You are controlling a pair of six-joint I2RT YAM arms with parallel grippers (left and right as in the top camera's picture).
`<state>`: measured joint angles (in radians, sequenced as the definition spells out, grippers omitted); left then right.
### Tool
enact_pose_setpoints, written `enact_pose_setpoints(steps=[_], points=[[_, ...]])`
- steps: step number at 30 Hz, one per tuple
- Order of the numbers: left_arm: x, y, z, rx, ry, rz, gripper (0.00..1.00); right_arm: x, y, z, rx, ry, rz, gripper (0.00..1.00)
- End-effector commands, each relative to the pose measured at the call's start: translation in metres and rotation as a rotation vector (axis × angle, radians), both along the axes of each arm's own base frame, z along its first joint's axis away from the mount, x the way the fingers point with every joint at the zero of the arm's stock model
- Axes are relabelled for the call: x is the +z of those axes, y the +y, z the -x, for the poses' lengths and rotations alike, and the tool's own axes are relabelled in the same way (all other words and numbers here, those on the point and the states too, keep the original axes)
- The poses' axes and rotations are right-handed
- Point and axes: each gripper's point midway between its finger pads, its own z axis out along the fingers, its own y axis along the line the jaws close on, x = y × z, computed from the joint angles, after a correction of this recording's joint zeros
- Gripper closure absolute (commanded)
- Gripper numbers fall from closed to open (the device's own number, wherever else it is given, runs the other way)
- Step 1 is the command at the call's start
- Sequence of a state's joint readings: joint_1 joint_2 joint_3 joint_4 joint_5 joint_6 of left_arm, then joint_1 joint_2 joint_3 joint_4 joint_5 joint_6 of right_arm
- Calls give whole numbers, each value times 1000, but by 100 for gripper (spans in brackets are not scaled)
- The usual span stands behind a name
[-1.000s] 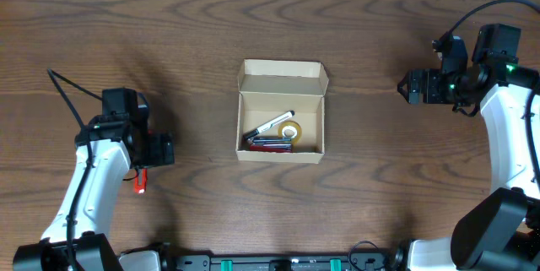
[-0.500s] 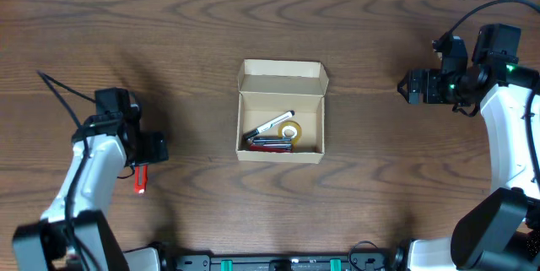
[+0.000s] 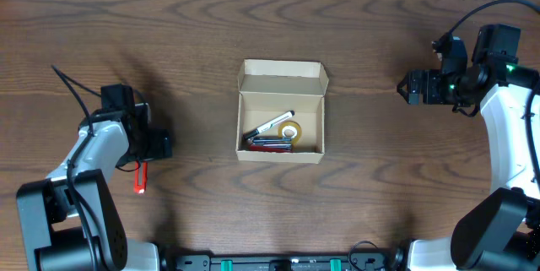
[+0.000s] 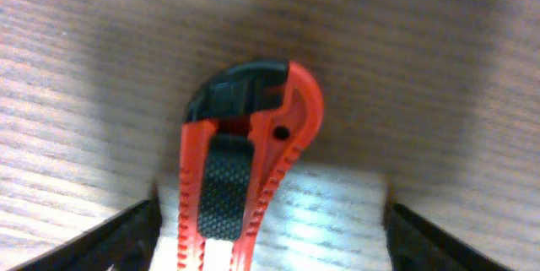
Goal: Pack container
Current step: 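Move left gripper to red box cutter and grasp it, then lift box cutter with left gripper and lower it into the box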
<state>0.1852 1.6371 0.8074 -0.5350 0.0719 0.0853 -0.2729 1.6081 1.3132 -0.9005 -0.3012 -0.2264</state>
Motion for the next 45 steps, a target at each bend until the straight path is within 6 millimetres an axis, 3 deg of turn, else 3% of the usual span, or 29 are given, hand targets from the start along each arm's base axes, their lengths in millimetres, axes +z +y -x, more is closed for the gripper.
enact_pose_setpoints(steps=[1,7,8,11,13,19,25,30,40,45], points=[[-30,-11,28,-52,126,55,39,2,3,1,5,-6,-16,1],[-34,-16,34,-50,155,85,41,2,3,0,5,-6,-16,1],[-34,-16,35,-50,159,86,46,2,3,0,5,-6,-16,1],[-34,-17,37,-49,168,91,85,2,3,0,5,-6,-16,1],[-34,-17,37,-49,168,91,94,2,3,0,5,-6,-16,1],[-33,-21,37,-21,168,113,94,2,3,0,5,-6,-16,1],[-18,-55,23,-41,102,310,94,2,3,0,5,-7,-16,1],[23,-81,-4,-147,-10,370,94,3,3,-1,5,-13,-14,1],[154,-153,-60,-573,-353,206,94,3,2,-2,5,-15,-13,1],[184,-203,-59,-899,-456,161,94,3,2,-2,5,-16,-13,1]])
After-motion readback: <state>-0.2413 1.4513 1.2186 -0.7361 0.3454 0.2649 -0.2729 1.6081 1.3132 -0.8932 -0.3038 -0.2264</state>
